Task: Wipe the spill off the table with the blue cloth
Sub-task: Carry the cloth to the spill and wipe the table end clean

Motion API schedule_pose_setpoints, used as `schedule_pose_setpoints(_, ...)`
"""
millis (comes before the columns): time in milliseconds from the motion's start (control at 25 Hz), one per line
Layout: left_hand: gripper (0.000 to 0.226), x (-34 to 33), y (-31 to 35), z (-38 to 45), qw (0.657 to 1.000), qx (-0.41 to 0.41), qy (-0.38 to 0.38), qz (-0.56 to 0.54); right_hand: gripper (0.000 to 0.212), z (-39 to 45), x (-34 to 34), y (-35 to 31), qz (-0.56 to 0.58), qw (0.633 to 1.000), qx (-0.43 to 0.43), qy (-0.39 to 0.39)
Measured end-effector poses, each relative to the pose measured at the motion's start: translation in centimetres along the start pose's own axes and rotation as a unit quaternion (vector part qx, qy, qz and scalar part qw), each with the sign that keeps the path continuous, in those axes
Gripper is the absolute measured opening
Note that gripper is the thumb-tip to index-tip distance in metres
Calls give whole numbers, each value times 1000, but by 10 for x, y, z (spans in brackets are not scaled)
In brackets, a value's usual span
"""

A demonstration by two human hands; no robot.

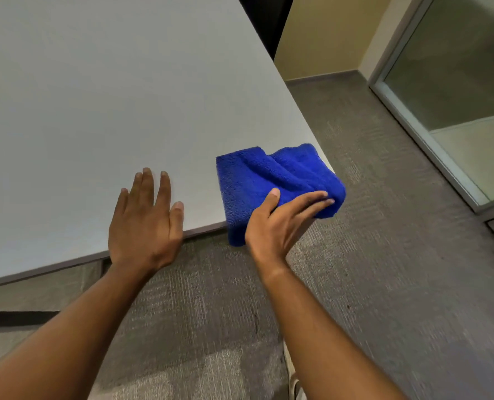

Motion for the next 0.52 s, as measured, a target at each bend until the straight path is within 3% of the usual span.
schedule_pose_setpoints(240, 70, 1, 3, 1, 1000, 4, -1, -10, 72, 34, 6, -14, 70, 992, -55, 88)
schedule_pose_setpoints(400, 70, 3, 4, 0, 1000, 7, -3, -6, 74, -21, -24, -14, 79, 996, -12, 47)
schedule_pose_setpoints(520, 71, 4, 3, 0, 1000, 3, -7, -7, 77, -11, -25, -11, 75, 997, -1, 28)
Point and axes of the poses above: each hand's wrist, its own z-axis towards the middle knuckle, its own x-axis out of the back of the hand, y = z × x, the point moved 5 cm from there along z, towards the middle knuckle, and after that the axes turned 8 degrees about -x, right-handed, at the moved point
